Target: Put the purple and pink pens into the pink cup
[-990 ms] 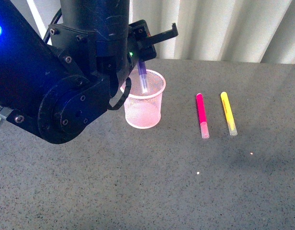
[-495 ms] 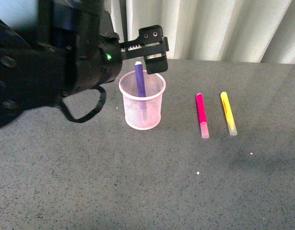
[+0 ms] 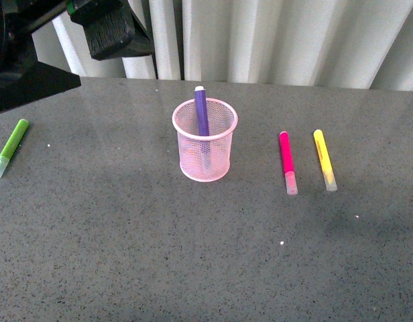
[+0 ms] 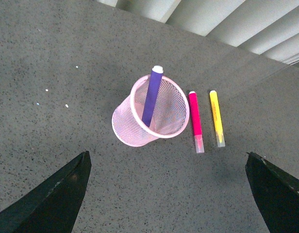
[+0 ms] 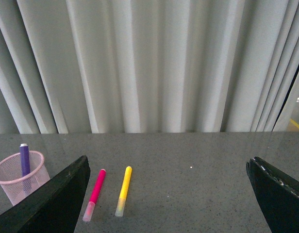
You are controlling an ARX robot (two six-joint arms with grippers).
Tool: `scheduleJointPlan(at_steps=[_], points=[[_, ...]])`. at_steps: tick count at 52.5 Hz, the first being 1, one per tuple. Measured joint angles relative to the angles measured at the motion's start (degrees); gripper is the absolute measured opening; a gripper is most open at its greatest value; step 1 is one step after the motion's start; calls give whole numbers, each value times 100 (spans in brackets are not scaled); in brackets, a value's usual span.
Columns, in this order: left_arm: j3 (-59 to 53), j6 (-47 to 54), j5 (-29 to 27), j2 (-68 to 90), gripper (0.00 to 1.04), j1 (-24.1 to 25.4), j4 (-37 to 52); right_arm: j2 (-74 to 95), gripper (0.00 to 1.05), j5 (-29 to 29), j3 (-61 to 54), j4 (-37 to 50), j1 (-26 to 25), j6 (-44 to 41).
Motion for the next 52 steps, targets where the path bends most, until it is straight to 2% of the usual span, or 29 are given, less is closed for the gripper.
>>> scheduleJointPlan(at_steps=[1,2,5,8,12,15,23,30,34,38,46,48,52], points=[[-11,0,-7,13,98,-7,20,0,98,0,0,0,0,-2],[-96,168,-306,81,96,-66,295,0,98,7,0,0,0,0],[-562,702,-1377,173,87,-122,1720,0,98,11,0,0,0,0],[-1102,1233,-2116,175,78,-105,2986,0,98,-2,0,0,0,-2],[-1674,1810,-2490,-13,66,66,4190,0,98,11,0,0,0,0],[-1899,2055,-2455,-260,56,210,4572,0,98,15,0,0,-2,0],[-2406,2308,-2175,-903,33,487,4634,0,98,7,0,0,-2,-2],[-2911,2389,-1891,-1519,4,785,4422,0,98,11,0,0,-2,0],[-3161,2426,-1716,-1993,4,946,4218,0,98,9,0,0,-2,-2],[-3464,2441,-1593,-2100,4,1084,4441,0,98,9,0,0,-2,0],[-3718,2444,-1360,-2938,4,1298,3816,0,98,9,0,0,-2,0],[-3762,2448,-1023,-3200,4,1545,3611,0,98,9,0,0,-2,0],[-3814,2448,-938,-3521,4,1711,3333,0,98,11,0,0,-2,0]])
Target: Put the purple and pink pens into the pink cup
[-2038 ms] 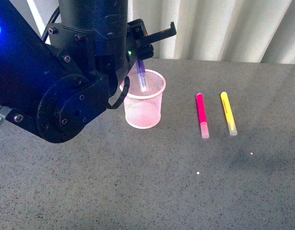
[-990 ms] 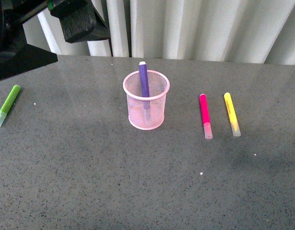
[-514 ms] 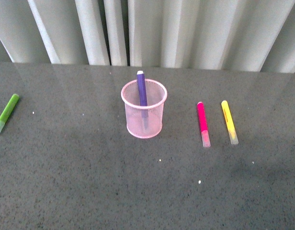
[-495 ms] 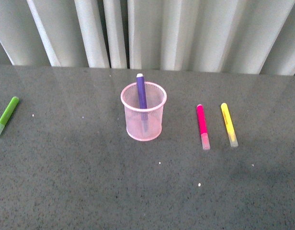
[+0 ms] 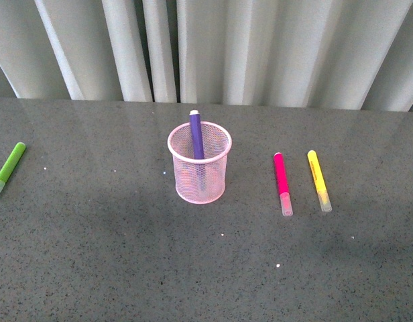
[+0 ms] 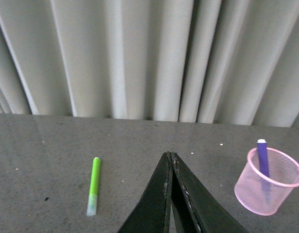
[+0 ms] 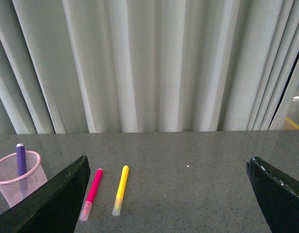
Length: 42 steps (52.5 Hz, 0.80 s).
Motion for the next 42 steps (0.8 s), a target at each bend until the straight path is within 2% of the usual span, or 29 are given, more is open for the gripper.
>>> scheduleJointPlan(at_steps=[23,42], points=[[-90,0,13,-2135,4,63,-1919,0,98,-2,0,0,0,0],[-90,0,13,-3104,4,63,-2863,0,98,0,0,0,0,-2]])
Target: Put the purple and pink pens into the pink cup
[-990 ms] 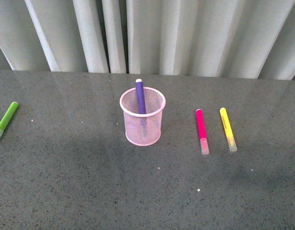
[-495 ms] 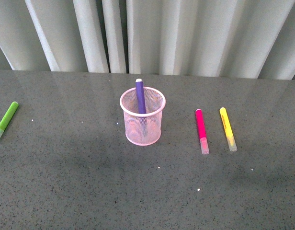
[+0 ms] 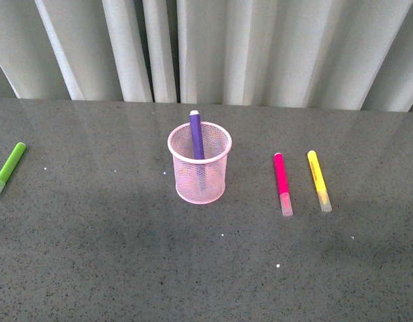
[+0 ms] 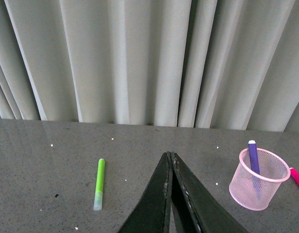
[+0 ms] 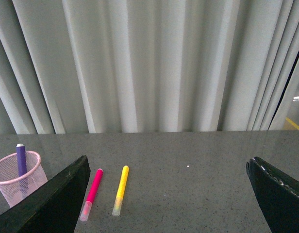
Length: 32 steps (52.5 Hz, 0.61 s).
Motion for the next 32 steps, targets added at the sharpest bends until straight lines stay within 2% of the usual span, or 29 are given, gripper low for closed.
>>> scheduleJointPlan(at_steps=[20,24,32], points=[[0,0,0,-551,4,0,-553,0,98,-2,0,0,-2,2],[2,0,9,-1248,4,0,-1451,0,98,0,0,0,-2,2],[2,0,13,-1526,4,0,-1561,0,98,-2,0,0,-2,2]])
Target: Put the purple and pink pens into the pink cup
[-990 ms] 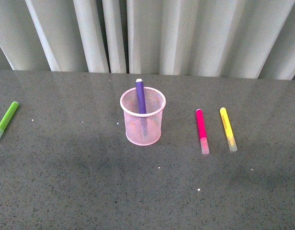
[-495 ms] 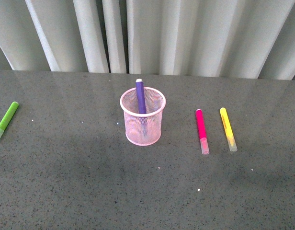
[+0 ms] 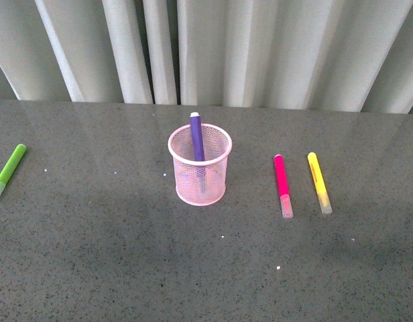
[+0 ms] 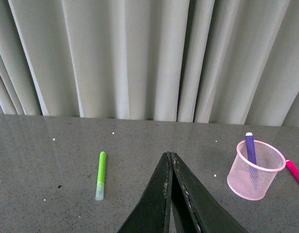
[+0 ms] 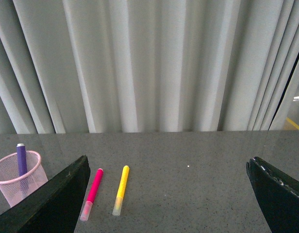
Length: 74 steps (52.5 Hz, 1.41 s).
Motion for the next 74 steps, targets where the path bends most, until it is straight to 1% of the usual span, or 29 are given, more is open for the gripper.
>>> scheduleJointPlan(at_steps=[7,8,14,18,20,23,24,27,29,31,32,34,36,37,38,40,42,44,48,53,61,67,74], points=[[0,-4,0,0,4,0,-9,0,98,0,0,0,0,0],[0,0,0,-2,7,0,-9,0,98,0,0,0,0,0],[0,0,0,-2,27,0,-9,0,98,0,0,0,0,0],[0,-2,0,-2,45,0,-9,0,98,0,0,0,0,0],[0,0,0,-2,55,0,-9,0,98,0,0,0,0,0],[0,0,0,-2,66,0,-9,0,98,2,0,0,0,0],[0,0,0,-2,70,0,-9,52,98,131,24,-83,31,70],[0,0,0,-2,80,0,-9,704,98,1012,435,-1023,151,549],[0,-2,-15,-2,86,0,-9,1261,98,1292,595,-1158,59,730],[0,0,4,-4,93,0,-9,1998,98,1401,706,-911,-173,857],[0,0,7,-7,95,0,-9,2181,98,1399,723,-804,-232,885],[0,4,0,-4,100,0,-9,2914,98,1333,815,-299,-472,949],[0,7,0,-2,99,0,-9,3473,98,1244,916,101,-601,986],[0,4,2,-2,97,0,-9,4024,98,1117,1043,492,-695,1043],[0,4,2,-2,97,0,-9,4380,98,1016,1130,761,-730,1097],[0,4,2,-7,98,0,-9,5396,98,879,1392,1606,-745,1126],[0,4,0,-4,98,0,-9,6043,98,835,1611,2072,-723,1163],[0,4,2,-4,98,0,-9,6502,98,748,1816,2238,-691,1226],[0,4,2,-4,98,0,-9,7742,98,501,2527,2074,-533,1458],[0,4,2,-4,98,0,-9,8955,98,492,3303,1902,-190,1495],[0,4,2,-4,98,0,-9,9903,98,461,4256,1521,186,1700],[0,4,2,-4,98,0,-9,10546,98,313,5090,1032,501,1821],[0,4,0,-4,98,0,-9,11313,98,490,5982,605,876,1663]])
